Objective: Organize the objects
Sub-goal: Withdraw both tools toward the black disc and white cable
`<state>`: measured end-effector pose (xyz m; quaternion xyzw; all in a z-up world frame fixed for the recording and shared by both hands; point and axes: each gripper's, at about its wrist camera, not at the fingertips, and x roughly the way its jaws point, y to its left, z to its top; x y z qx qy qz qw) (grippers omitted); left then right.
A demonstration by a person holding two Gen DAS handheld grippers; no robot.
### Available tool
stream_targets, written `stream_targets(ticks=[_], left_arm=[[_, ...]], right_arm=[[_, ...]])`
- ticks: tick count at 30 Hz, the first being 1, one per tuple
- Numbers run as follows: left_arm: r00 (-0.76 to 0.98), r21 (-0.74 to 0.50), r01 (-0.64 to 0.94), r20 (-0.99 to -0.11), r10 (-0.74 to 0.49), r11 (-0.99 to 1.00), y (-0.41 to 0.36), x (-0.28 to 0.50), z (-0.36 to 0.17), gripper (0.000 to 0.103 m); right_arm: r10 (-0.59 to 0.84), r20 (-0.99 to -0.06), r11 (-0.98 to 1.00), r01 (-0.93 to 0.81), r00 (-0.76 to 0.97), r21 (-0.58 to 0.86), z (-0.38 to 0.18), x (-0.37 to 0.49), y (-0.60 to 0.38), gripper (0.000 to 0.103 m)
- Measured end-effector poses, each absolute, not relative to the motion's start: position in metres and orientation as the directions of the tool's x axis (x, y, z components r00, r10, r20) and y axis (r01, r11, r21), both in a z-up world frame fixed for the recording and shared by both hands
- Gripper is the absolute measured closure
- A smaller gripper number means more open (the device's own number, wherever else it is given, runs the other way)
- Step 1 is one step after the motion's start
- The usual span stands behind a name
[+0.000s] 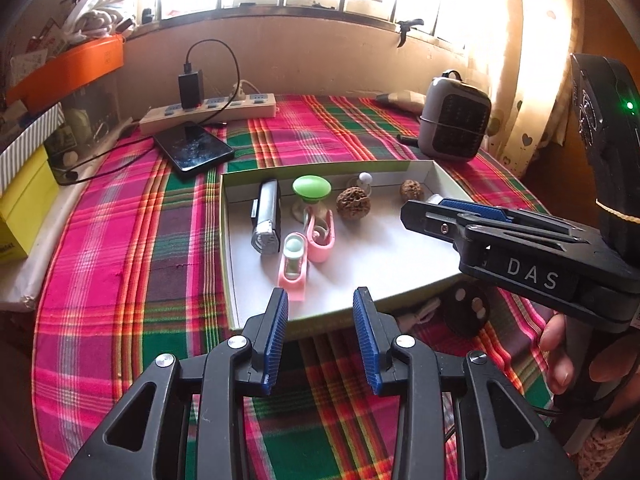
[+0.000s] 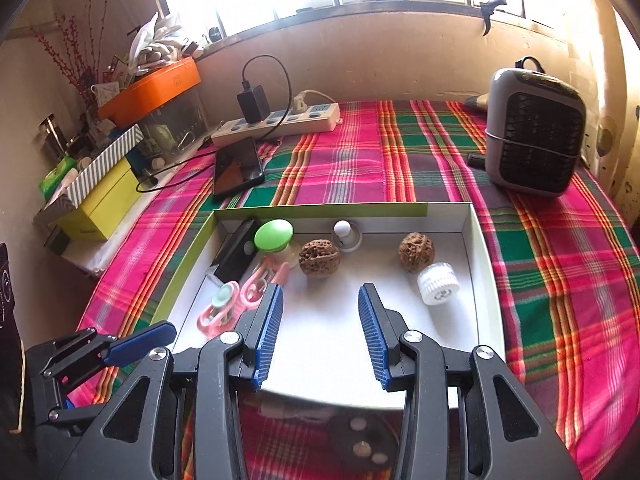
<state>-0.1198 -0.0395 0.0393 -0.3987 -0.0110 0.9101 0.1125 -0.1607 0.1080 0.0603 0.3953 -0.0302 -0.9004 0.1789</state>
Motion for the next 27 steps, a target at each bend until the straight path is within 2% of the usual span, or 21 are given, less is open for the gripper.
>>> stream_targets(ticks=[11, 20, 27], left_arm=[[-0.684, -0.103, -0.238, -0.688, 0.242, -0.966, -0.032, -0.080, 0.047, 0.071], [-0.656, -0.135, -0.282, -0.695, 0.293, -0.950, -0.033, -0.062, 0.038, 0.071], [-0.638, -0.165, -0.293, -0.700, 0.321, -0.942, -0.034, -0.061, 0.029, 0.071]], right_arm=[[-0.310, -0.671, -0.949, 0.261, -0.673, 0.177, 0.068, -0.112, 0.127, 0.062], [-0.236, -0.688, -0.971, 0.182, -0.686, 0.152, 0.056, -0.084, 0.150, 0.062], [-0.235, -0.707, -0.971, 0.183, -0.667, 0.150, 0.042, -0.078, 0.156, 0.062]])
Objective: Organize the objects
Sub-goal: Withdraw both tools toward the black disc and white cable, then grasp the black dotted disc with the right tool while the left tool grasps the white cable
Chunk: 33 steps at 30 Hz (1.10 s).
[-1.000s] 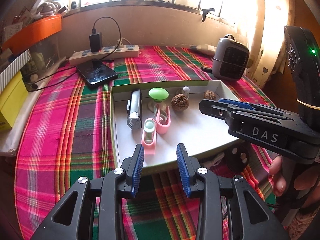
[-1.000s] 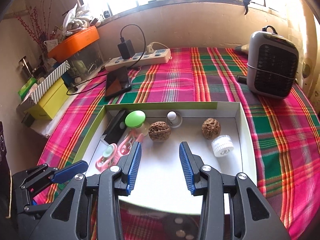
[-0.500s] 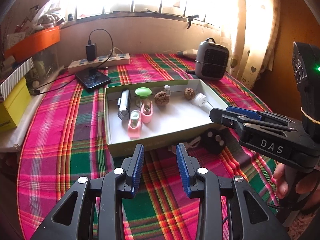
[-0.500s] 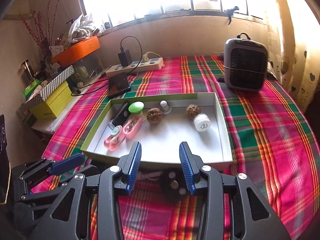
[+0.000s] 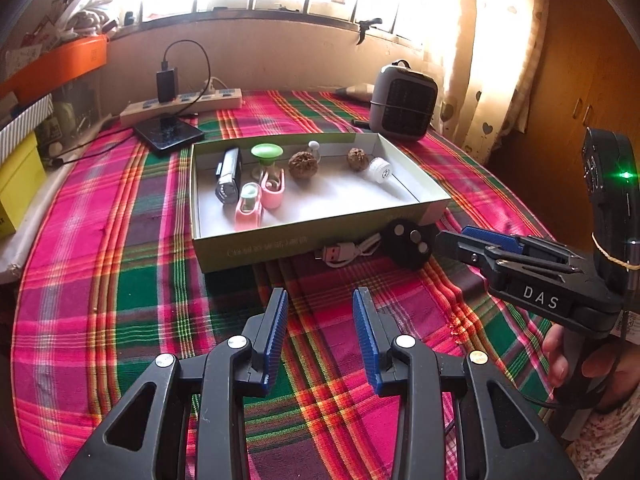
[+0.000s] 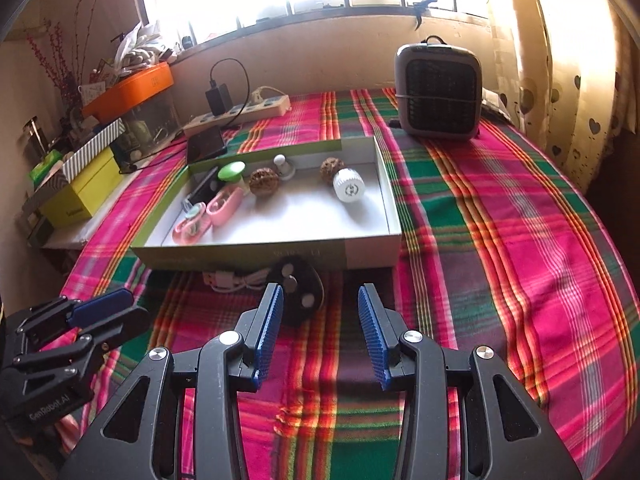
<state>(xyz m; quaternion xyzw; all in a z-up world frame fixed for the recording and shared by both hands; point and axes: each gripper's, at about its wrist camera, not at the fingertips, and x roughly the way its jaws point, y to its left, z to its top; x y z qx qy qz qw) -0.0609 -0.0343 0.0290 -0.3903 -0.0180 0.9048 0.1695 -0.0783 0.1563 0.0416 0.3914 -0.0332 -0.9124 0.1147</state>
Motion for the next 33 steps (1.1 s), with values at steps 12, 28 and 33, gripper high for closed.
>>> stream_targets(ticks=[12, 28, 33], left_arm=[[-0.610, -0.180, -0.297, -0.720, 0.331, -0.938, -0.029, -0.075, 0.019, 0.071], [-0.586, -0.166, -0.303, -0.744, 0.321, -0.938, -0.023, -0.091, 0.011, 0.071], [-0.582, -0.157, -0.316, -0.747, 0.322, -0.936, -0.017, -0.098, 0.012, 0.071]], right_arm=[[-0.284, -0.725, -0.955, 0.251, -0.627, 0.156, 0.027, -0.096, 0.148, 0.047], [-0.254, -0.766, -0.957, 0.269, -0.591, 0.110, 0.017, -0.113, 0.138, 0.046], [-0.266, -0.763, -0.953, 0.282, -0.589, 0.115, 0.018, -0.112, 0.143, 0.067]])
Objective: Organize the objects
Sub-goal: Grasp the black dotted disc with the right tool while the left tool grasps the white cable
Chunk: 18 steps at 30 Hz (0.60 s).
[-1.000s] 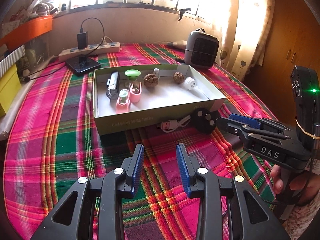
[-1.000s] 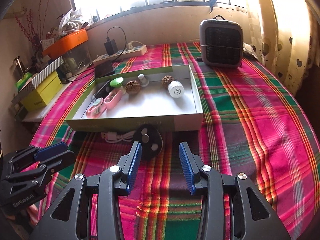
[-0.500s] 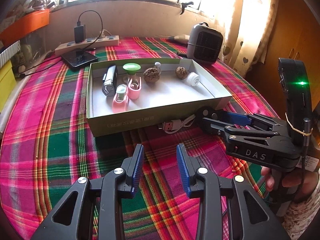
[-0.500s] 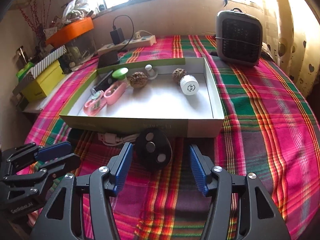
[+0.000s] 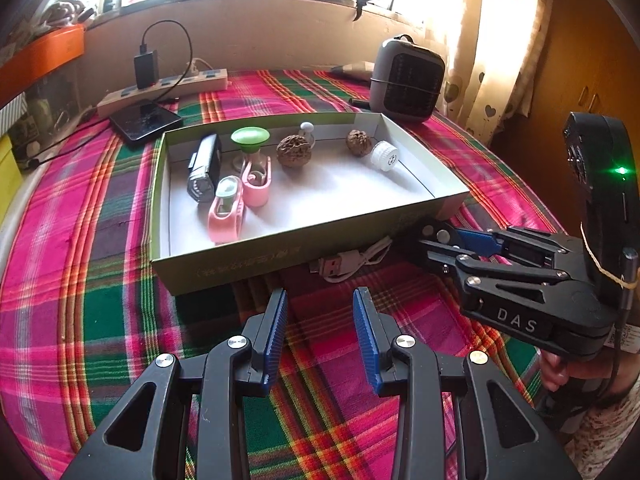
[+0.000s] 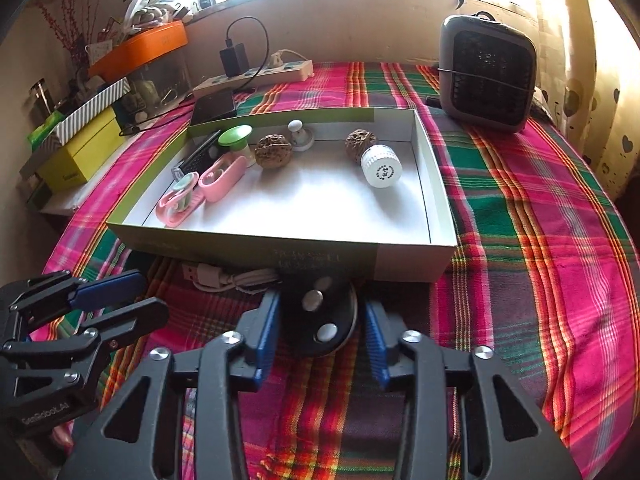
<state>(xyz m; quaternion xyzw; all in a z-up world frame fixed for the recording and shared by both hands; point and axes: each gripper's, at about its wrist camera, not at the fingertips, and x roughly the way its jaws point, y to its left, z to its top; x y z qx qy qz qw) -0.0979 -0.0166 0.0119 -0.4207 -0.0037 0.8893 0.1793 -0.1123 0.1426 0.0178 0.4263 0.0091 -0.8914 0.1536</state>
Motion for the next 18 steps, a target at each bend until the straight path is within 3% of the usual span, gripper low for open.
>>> stream_targets(ticks=[4, 7, 18], left_arm=[[-0.573, -0.146, -0.339, -0.751, 0.328, -0.929, -0.007, -0.102, 0.012, 0.071], [-0.574, -0.137, -0.357, -0.748, 0.333, -0.924, 0.000, -0.105, 0.012, 0.071], [-0.542, -0.152, -0.417, -0.750, 0.379, -0.896, 0.023, -0.106, 0.013, 0.071]], right_arm=[[-0.277, -0.759, -0.950, 0.288, -0.588, 0.124, 0.018, -0.111, 0.147, 0.068], [-0.277, -0.746, -0.951, 0.283, -0.606, 0.124, 0.022, -0.108, 0.151, 0.075], [-0.258, -0.743, -0.961, 0.246, -0.617, 0.129, 0.021, -0.101, 0.175, 0.075]])
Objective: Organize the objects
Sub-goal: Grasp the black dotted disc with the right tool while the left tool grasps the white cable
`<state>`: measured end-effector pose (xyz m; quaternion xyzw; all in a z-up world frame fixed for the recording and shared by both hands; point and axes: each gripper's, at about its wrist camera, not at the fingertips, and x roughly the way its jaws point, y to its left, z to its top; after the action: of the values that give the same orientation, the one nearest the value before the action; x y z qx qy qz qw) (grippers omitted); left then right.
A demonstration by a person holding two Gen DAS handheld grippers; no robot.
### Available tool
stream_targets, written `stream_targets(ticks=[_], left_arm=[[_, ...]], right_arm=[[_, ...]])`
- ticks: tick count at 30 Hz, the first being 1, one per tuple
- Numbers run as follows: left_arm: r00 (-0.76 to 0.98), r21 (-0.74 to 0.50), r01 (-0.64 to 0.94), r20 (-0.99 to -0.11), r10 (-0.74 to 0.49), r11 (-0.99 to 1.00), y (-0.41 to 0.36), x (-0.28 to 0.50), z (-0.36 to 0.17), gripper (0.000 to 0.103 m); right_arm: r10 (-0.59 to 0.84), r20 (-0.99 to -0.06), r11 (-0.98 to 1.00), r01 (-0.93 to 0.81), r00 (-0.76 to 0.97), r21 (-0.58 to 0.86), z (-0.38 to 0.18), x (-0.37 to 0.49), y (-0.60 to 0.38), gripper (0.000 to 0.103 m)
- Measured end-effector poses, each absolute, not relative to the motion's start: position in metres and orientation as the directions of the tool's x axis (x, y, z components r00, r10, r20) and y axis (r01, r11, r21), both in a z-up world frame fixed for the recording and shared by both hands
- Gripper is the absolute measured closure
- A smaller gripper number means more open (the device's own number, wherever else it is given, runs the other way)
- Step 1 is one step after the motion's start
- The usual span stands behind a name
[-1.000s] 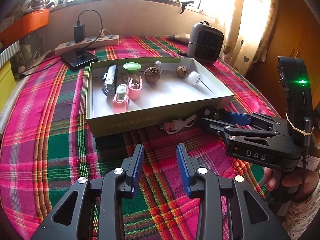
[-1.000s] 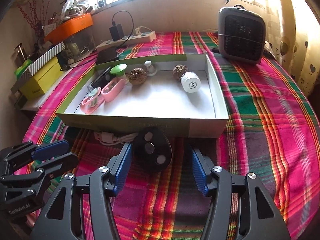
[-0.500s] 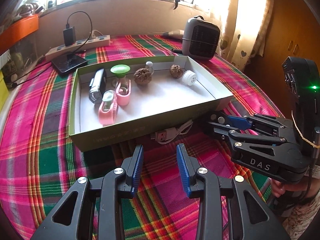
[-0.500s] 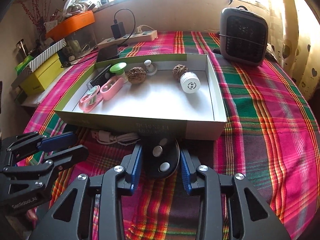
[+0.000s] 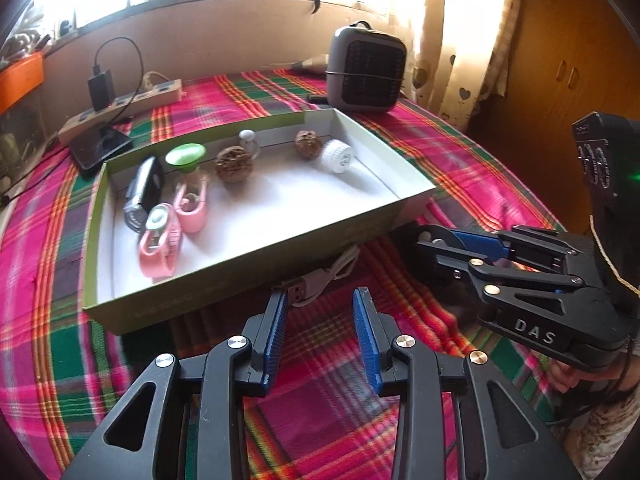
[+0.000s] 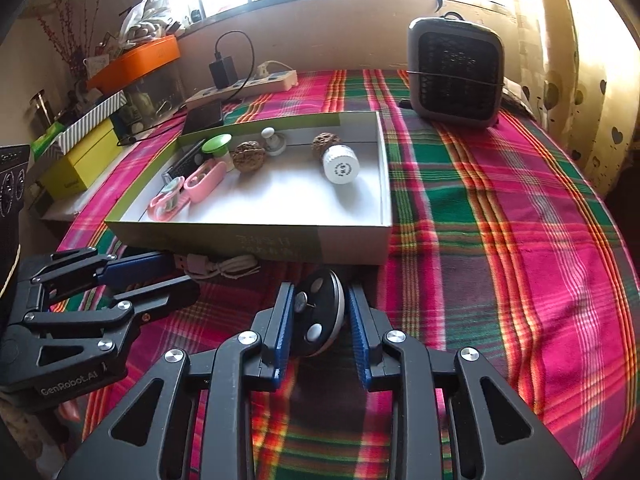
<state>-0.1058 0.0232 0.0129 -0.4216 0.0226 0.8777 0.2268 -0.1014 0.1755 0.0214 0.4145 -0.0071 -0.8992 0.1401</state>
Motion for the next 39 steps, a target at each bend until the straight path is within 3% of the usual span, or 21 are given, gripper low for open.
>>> stream_targets(ticks=[13, 18, 24, 39], left_arm=[[-0.483, -0.178, -0.526, -0.743, 0.464, -0.832, 0.053, -0.089, 0.017, 0.071], [-0.539, -0.136, -0.497, -0.726, 0.428, -0.857, 0.049, -0.092, 0.024, 0.071], [-0.522, -0.079, -0.507, -0.764, 0.379, -0.858, 0.061, -0.104, 0.014, 0.071], [-0.507, -0.095, -0.480, -0.781, 0.365, -0.872, 0.074, -0.118, 0.006, 0.071]], right_arm=[[-0.245, -0.742, -0.967, 0.210, -0.623, 0.143, 0.021, -0.098, 0.196, 0.075], [-0.241, -0.742, -0.969, 0.204, -0.626, 0.143, 0.021, -0.097, 0.201, 0.075], [-0.247, -0.740, -0.968, 0.201, -0.625, 0.153, 0.021, -0.097, 0.204, 0.075], [-0.259, -0.738, -0.965, 0.192, -0.623, 0.177, 0.020, -0.097, 0.212, 0.075]])
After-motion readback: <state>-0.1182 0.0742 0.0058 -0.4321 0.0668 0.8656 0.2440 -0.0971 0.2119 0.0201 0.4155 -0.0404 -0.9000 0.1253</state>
